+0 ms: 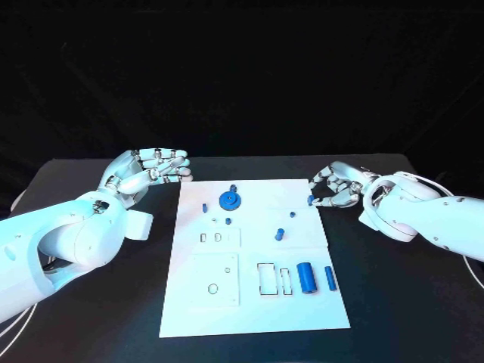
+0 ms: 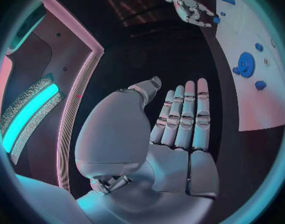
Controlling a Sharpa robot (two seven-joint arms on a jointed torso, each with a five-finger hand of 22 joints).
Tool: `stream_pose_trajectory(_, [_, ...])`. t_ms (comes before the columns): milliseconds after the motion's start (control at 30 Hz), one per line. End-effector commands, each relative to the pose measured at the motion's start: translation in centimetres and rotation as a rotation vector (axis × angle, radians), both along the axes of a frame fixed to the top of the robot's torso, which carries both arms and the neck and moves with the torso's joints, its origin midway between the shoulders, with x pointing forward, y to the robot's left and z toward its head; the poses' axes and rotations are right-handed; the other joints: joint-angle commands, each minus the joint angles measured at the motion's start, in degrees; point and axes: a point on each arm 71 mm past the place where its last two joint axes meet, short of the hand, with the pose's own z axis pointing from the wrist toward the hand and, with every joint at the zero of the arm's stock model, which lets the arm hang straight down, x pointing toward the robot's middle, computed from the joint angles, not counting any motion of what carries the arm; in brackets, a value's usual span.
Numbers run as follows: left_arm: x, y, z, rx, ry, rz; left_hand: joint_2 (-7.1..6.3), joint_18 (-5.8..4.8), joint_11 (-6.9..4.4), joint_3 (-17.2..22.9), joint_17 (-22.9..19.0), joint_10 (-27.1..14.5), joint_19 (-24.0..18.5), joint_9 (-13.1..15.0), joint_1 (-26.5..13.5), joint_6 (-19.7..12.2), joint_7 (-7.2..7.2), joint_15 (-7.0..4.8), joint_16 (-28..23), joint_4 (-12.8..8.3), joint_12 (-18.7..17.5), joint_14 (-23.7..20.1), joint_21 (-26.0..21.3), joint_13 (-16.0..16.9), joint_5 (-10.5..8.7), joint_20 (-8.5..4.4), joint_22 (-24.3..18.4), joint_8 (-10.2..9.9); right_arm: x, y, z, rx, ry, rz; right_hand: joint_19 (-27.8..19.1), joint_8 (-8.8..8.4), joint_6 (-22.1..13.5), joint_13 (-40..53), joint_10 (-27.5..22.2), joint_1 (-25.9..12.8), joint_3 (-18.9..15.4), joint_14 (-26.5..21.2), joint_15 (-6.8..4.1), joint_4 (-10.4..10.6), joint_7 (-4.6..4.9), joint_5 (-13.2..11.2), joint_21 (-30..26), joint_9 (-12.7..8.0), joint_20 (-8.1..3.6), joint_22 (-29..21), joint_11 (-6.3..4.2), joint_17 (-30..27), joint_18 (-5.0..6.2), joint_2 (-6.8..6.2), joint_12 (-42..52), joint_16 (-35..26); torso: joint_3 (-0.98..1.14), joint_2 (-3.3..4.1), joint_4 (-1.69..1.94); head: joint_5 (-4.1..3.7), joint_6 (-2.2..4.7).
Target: Assemble the parts on the task board
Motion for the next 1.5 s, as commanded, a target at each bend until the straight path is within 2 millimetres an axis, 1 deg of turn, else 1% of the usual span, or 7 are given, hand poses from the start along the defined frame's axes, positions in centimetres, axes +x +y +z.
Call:
stream_pose_trajectory(33, [0.0, -0.2, 0.1, -0.013, -0.005, -0.018, -0.13, 0.2, 0.04, 0.4, 0.1, 0.3, -0.4, -0.1, -0.5, 0.0, 0.42, 0.12, -0.4, -0.1, -0.3, -0.5, -0.1, 0.0, 0.18, -0.03, -0.1, -0.2, 0.0, 0.1, -0.3, -0.001, 0.004, 0.012, 6.0, -0.21, -0.3, 13.4, 4.2, 0.4, 0.0, 6.0, -0.31, -0.1, -0.05, 0.0, 0.3, -0.1, -0.26, 15.1, -0.16, 15.1, -0.39, 0.2, 0.0, 0.2, -0.01, -0.02, 0.0, 0.13, -0.04])
stream_pose_trajectory(233, [-0.1, -0.1, 0.1, -0.012, -0.005, -0.017, -0.13, 0.2, 0.04, 0.4, 0.1, 0.3, -0.4, -0.1, -0.5, 0.0, 0.42, 0.12, -0.4, -0.1, -0.3, -0.5, -0.1, 0.0, 0.18, -0.03, -0.1, -0.2, 0.2, 0.1, -0.8, -0.005, 0.018, 0.002, 6.0, 0.06, 0.3, 13.7, 4.5, 0.3, 0.1, 6.0, -0.21, 0.4, 0.03, 0.6, 0.3, 0.0, -0.17, 15.1, -0.06, 15.1, -0.39, 0.62, 0.4, 0.2, -0.07, -0.06, -0.03, 0.18, -0.19])
stream_pose_trajectory(300, [0.0, -0.1, 0.1, -0.012, -0.005, -0.016, -0.13, 0.2, 0.04, 0.4, 0.1, 0.3, -0.4, -0.1, -0.5, 0.0, 0.42, 0.12, -0.4, -0.1, -0.3, -0.5, -0.1, 0.0, 0.18, -0.03, -0.1, -0.2, 0.2, 0.1, -1.0, -0.006, 0.026, 0.001, 6.0, 0.17, 0.6, 13.8, 4.6, 0.4, 0.2, 6.0, -0.22, 0.4, 0.0, 0.6, 0.3, 0.1, -0.16, 15.1, -0.08, 15.1, -0.39, 0.68, 0.5, 0.2, -0.01, -0.03, 0.0, 0.18, -0.21])
stream_pose_trajectory(633, [0.0, 0.0, 0.1, -0.011, -0.005, -0.014, -0.13, 0.2, 0.04, 0.4, 0.1, 0.3, -0.4, -0.1, -0.5, 0.0, 0.42, 0.12, -0.4, -0.1, -0.3, -0.5, -0.1, 0.0, 0.18, -0.03, -0.1, -0.2, 0.2, 0.3, -1.4, -0.01, 0.041, -0.001, 6.0, 0.54, 1.5, 14.1, 4.9, 0.7, 0.7, 6.0, -0.33, 0.6, -0.13, 0.8, 0.3, 0.2, -0.2, 15.1, -0.17, 15.1, -0.39, 1.06, 0.9, 0.2, 0.04, -0.05, -0.12, 0.08, -0.24])
stream_pose_trajectory(800, [0.0, -0.1, 0.1, -0.011, -0.005, -0.014, -0.13, 0.2, 0.04, 0.4, 0.1, 0.3, -0.4, -0.1, -0.5, 0.0, 0.42, 0.12, -0.4, -0.1, -0.3, -0.5, -0.1, 0.0, 0.18, -0.03, -0.1, -0.2, 0.2, 0.3, -1.5, -0.012, 0.045, -0.003, 6.0, 0.92, 2.6, 14.3, 5.2, 1.0, 1.9, 6.0, -0.52, 1.0, -0.39, 1.2, 0.3, 0.3, -0.37, 15.1, -0.43, 15.1, -0.39, 2.09, 1.2, 0.2, 0.03, -0.04, -0.04, -0.21, -0.32])
stream_pose_trajectory(1067, [0.0, 0.0, 0.1, -0.01, -0.004, -0.014, -0.14, 0.2, 0.04, 0.5, 0.2, 0.3, -0.5, -0.1, -0.6, 0.0, 0.42, 0.13, -0.5, -0.2, -0.3, -0.5, -0.1, 0.0, 0.18, -0.01, -0.1, -0.2, 0.3, 0.4, -1.7, -0.015, 0.053, -0.006, 6.0, 1.34, 3.7, 14.6, 5.5, 1.4, 3.7, 6.0, -0.89, 1.0, -0.75, 1.2, 0.3, 0.4, -0.68, 15.1, -0.75, 15.1, -0.39, 3.04, 1.5, 0.2, 0.03, -0.08, -0.04, -0.05, -0.44])
stream_pose_trajectory(1500, [0.0, 0.1, 0.1, -0.009, -0.003, -0.012, -0.14, 0.2, 0.04, 0.5, 0.2, 0.3, -0.5, -0.1, -0.6, 0.0, 0.42, 0.13, -0.5, -0.2, -0.3, -0.5, -0.1, 0.0, 0.18, -0.01, -0.1, -0.2, 0.4, 0.6, -2.0, -0.024, 0.059, -0.012, 6.0, 1.31, 3.8, 14.8, 5.7, 1.0, 4.0, 6.0, -0.97, 1.1, -0.75, 0.8, 0.3, 0.3, -0.78, 15.1, -0.76, 15.1, -0.39, 2.81, 1.7, 0.2, -0.03, -0.05, 0.01, -0.02, -0.49])
